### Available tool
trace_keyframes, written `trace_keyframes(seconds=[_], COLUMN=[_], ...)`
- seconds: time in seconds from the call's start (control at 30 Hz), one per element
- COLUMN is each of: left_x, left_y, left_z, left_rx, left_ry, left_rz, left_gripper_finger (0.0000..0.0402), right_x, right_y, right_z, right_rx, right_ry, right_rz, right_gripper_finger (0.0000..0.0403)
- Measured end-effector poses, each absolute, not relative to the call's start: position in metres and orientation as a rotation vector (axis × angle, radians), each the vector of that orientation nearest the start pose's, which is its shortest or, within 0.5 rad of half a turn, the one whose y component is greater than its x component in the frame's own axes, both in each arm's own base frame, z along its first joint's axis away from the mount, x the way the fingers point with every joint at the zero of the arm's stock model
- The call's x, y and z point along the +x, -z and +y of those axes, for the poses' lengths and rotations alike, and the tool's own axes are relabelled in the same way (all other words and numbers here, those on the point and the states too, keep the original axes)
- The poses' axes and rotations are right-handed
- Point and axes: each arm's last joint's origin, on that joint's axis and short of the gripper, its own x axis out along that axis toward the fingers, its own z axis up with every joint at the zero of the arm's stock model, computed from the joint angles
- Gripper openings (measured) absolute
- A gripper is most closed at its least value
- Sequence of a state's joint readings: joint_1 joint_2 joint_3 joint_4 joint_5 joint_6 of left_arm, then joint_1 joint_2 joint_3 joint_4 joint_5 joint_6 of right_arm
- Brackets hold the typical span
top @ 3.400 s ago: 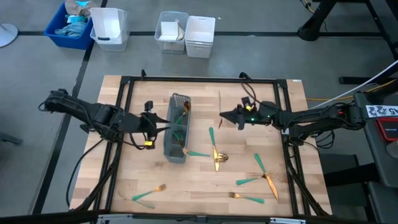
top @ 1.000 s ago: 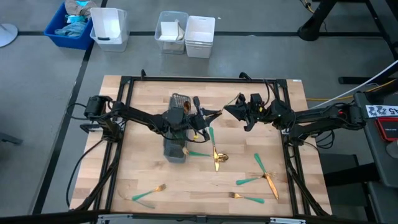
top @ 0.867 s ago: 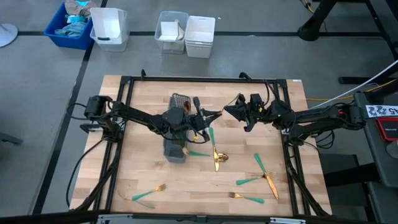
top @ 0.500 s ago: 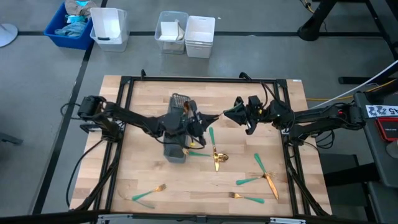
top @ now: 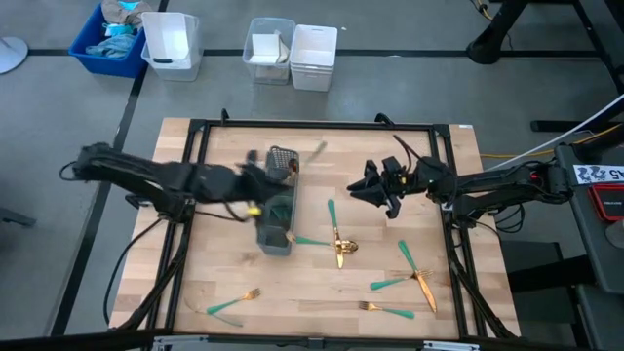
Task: Sort silverware
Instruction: Put the green spoon into the gray silverware rack
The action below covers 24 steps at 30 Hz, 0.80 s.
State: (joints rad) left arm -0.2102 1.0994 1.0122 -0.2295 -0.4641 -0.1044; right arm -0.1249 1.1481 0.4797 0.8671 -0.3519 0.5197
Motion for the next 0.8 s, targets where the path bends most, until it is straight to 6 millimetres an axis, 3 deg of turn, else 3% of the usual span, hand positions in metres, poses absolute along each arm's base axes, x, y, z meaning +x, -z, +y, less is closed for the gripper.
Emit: trace_keyframes(seconds=[0.2,0.37,0.53,0.8], left_x=[0.180,0.155,0.151,0.164], left_y=[-0.363,-0.362,-0.360,-0.350], left_z=[-0.025,-0.024,-0.027,-0.020], left_rx=[-0.511,-0.856,-1.092,-1.340], left_ry=[-0.186,-0.091,-0.021,-0.191], left_rz=[0.325,0.449,0.557,0.598], left_gripper_finger=[0.0008,0.0006,0.0014,0.0008], right_x=[0.235,0.236,0.236,0.236], right_y=[-0.252,-0.249,-0.246,-0.240], right_z=[-0.021,-0.023,-0.024,-0.025], right_rx=[0.487,0.496,0.478,0.487], right_ry=[-0.212,-0.129,-0.075,-0.041], right_rz=[-0.081,-0.068,-0.050,0.004], right_gripper_finger=[0.0102,0.0102,0.0102,0.0102])
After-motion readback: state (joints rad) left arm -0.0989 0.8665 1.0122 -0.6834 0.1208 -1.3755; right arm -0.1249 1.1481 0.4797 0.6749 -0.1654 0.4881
